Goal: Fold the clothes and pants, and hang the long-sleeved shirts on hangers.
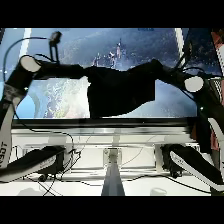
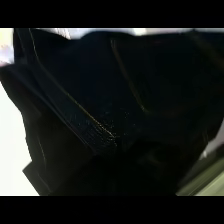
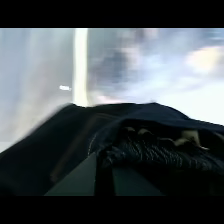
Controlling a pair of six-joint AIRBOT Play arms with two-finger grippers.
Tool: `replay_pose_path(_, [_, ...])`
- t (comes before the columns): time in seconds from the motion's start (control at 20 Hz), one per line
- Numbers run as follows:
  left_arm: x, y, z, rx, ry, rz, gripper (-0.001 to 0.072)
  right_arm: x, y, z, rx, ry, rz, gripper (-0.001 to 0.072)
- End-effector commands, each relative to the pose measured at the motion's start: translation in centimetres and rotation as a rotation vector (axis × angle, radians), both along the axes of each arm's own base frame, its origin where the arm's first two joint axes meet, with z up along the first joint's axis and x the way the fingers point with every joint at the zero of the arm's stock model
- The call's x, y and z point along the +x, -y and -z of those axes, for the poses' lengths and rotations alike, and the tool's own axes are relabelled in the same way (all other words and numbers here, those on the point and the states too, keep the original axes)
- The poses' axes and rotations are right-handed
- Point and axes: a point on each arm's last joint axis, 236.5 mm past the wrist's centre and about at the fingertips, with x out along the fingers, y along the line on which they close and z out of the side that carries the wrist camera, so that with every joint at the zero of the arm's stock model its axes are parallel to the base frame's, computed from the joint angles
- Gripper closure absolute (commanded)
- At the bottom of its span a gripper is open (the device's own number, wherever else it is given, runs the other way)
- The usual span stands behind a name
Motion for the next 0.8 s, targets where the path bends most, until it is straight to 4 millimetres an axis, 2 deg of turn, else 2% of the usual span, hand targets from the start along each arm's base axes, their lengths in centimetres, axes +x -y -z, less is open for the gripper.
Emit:
replay_pose_path(0.0, [-5.9, 2.1, 2.6, 0.022, -0.232, 0.143, 0.0676, -4.9, 5.0, 5.6, -0.183, -0.252, -0.125, 0.0668])
replay_pose_path(0.1, [-9.1, 2.5, 3.7, 0.071, -0.32, 0.219, 0.0676, -9.1, 7.4, 7.8, -0.272, -0.414, -0.219, 0.0668])
replay_pose_path(0.2, [-10.7, 1.7, 6.3, 0.181, -0.378, 0.208, 0.0676, -11.4, 7.7, 8.5, -0.264, -0.505, -0.251, 0.0669])
replay_pose_path(0.4, [-14.1, 1.6, 9.4, 0.262, -0.495, 0.196, 0.0676, -16.3, 6.0, 11.2, -0.225, -0.651, -0.368, 0.0668])
replay_pose_path(0.55, [-15.1, 1.6, 9.8, 0.273, -0.545, 0.176, 0.0676, -21.4, 3.2, 11.9, -0.094, -0.77, -0.517, 0.0668])
replay_pose_path(0.65, [-15.5, 1.5, 9.8, 0.278, -0.562, 0.181, 0.0676, -23.1, 3.2, 12.8, -0.095, -0.798, -0.569, 0.0665])
replay_pose_path(0.7, [-15.9, 1.4, 9.7, 0.282, -0.574, 0.189, 0.0675, -23.3, 3.8, 13.4, -0.128, -0.804, -0.573, 0.0592])
replay_pose_path(0.75, [-16.2, 1.3, 9.7, 0.285, -0.585, 0.196, 0.0674, -23.2, 4.6, 13.8, -0.168, -0.806, -0.567, 0.0448])
